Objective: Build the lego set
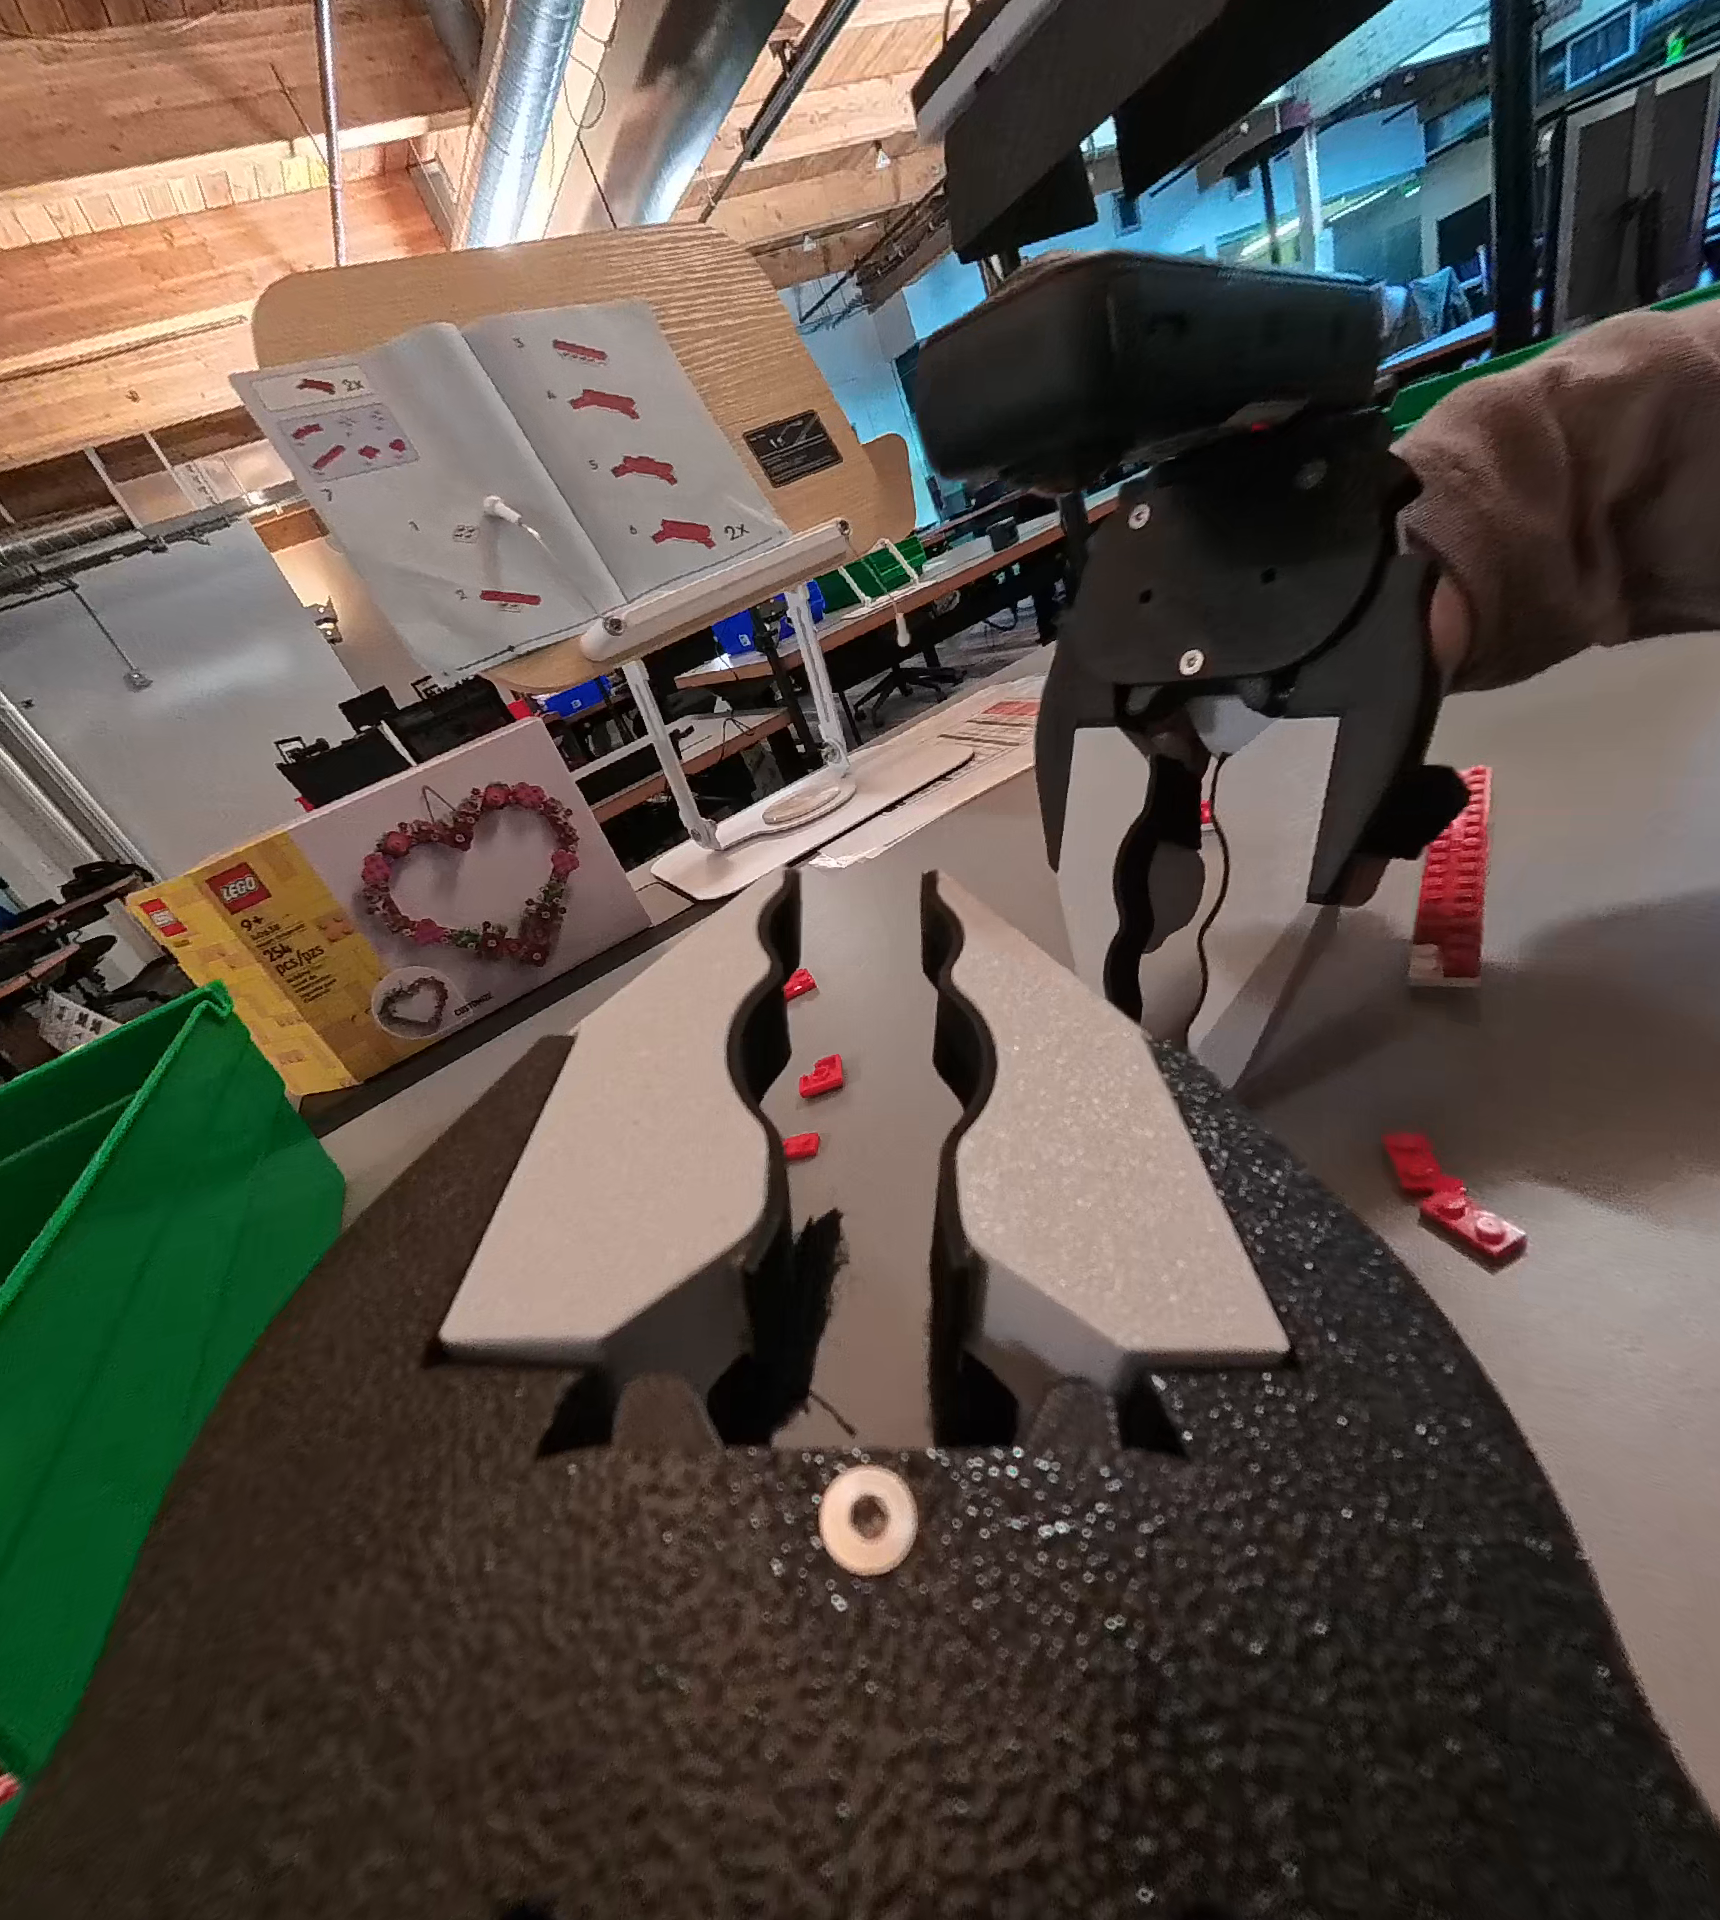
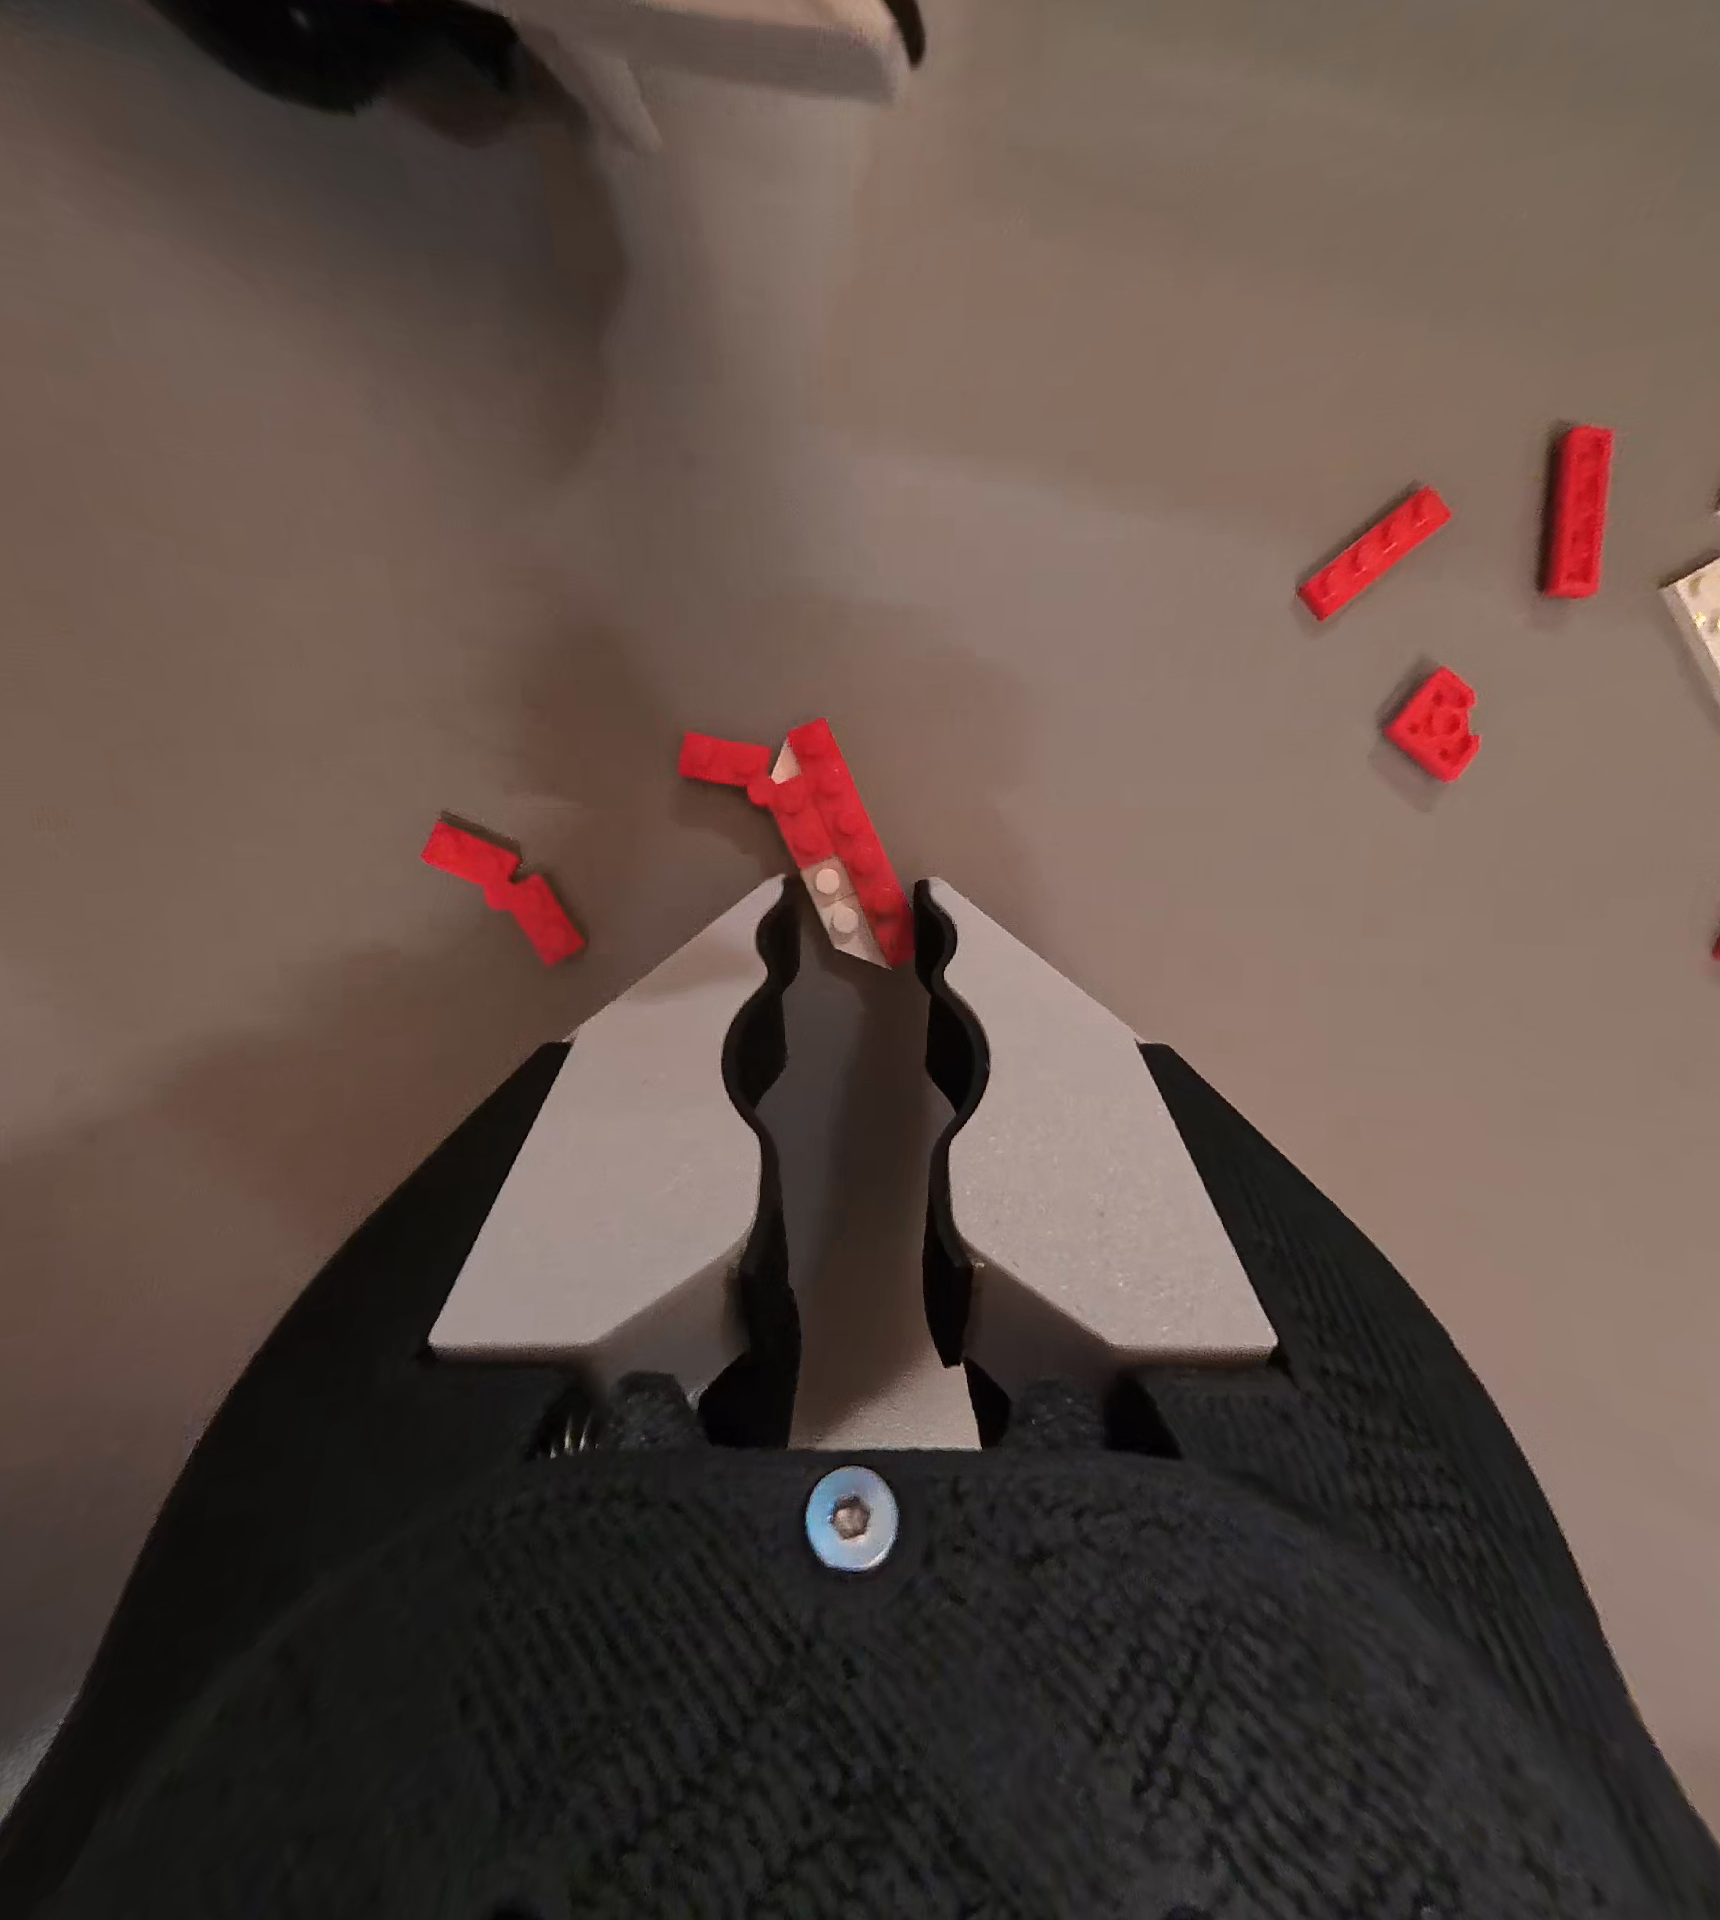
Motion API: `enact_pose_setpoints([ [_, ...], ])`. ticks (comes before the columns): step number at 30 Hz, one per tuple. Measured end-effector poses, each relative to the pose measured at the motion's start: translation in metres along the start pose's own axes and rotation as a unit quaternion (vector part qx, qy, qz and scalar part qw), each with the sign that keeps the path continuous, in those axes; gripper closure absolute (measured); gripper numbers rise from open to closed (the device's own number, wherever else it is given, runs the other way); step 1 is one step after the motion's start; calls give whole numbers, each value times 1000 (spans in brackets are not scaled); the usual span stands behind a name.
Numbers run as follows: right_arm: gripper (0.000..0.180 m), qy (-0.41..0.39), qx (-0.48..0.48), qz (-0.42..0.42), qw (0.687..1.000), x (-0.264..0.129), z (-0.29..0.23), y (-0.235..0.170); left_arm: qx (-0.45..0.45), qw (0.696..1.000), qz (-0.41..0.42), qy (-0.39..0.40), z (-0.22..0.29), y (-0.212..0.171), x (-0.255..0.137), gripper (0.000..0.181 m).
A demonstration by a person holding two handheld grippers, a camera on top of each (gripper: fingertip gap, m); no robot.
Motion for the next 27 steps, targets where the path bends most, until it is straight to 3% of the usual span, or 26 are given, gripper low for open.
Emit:
enact_pose_setpoints([
  [6, 165, 25, -8, -28, 999, 0, 1, 3, 23, 995, 35, -90, 19, 8, -7, 149],
  [11, 165, 37, 5, -19, 999, -16, 1, 2, 78, 988, 67, -118, 25, 15, -15, 101],
  [14, 165, 37, 5, 3, 999, -33, -2, 11, 106, 985, 15, -133, 28, 0, -10, 92],
  [17, 165, 43, 2, 24, 999, -48, -4, 20, 170, 976, -5, -137, 37, -7, -8, 104],
  [21, 165, 58, -11, 29, 998, -61, -10, 31, 286, 950, -13, -124, 53, -16, -5, 135],
  [27, 165, 91, -30, 18, 995, -64, -22, 45, 417, 904, 24, -89, 68, -14, -7, 164],
])
Point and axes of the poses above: each gripper's, where its closed fingertips meet, x out along the fingers, y out of its top, z = x × y across the jaws, the point moved 6 cm from there along -x, back along the fingers, and after that the axes turned 15 degrees about -x, right-handed, at the moved point
